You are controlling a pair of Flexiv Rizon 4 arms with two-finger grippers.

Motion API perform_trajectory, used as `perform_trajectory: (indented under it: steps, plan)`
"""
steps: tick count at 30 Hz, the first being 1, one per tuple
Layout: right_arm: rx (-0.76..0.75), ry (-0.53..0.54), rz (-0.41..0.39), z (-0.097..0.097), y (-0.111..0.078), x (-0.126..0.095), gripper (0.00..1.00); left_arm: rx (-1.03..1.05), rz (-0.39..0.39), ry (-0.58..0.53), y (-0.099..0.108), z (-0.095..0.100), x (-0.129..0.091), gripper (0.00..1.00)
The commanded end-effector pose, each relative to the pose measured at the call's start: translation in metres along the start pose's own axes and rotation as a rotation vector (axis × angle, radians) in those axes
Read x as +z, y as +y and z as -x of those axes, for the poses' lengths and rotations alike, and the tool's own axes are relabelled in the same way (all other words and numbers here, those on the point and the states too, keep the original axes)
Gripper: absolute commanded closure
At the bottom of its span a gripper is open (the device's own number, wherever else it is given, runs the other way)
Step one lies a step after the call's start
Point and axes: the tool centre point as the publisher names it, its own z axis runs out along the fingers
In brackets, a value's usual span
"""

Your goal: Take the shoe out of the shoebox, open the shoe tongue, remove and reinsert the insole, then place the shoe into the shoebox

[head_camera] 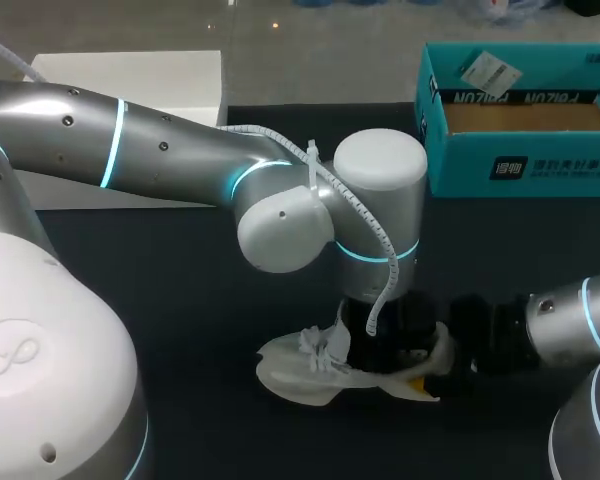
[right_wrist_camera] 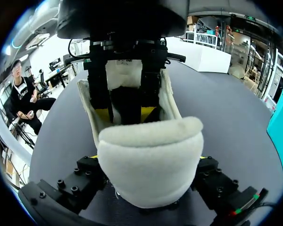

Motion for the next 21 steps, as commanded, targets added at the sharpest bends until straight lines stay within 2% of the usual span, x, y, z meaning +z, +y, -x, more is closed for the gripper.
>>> perform_trajectory:
  steps: [1, 7, 9, 14, 19, 21]
  plan:
    - [0.002, -0.003, -0.003, 0.001, -0.001, 0.001, 1.0, -0.016, 0.019, -0.069, 0.001, 0.0, 0.019, 0.58]
    - [0.002, -0.003, -0.003, 0.001, -0.001, 0.001, 1.0, -0.048, 0.042, -0.168, 0.002, 0.006, 0.025, 0.8]
    - [0.002, -0.003, -0.003, 0.001, -0.001, 0.001, 1.0, -0.067, 0.043, -0.188, 0.002, 0.008, 0.028, 1.0]
    - [0.002, -0.003, -0.003, 0.001, -0.001, 0.001, 1.0, -0.107, 0.018, -0.206, 0.008, 0.008, 0.02, 1.0]
    - [0.002, -0.003, -0.003, 0.001, -0.001, 0.001, 1.0, -0.17, -0.049, -0.21, 0.018, 0.011, -0.005, 1.0]
    - [0.002, -0.003, -0.003, 0.001, -0.001, 0.001, 1.0, -0.201, -0.099, -0.209, 0.023, 0.013, -0.018, 1.0]
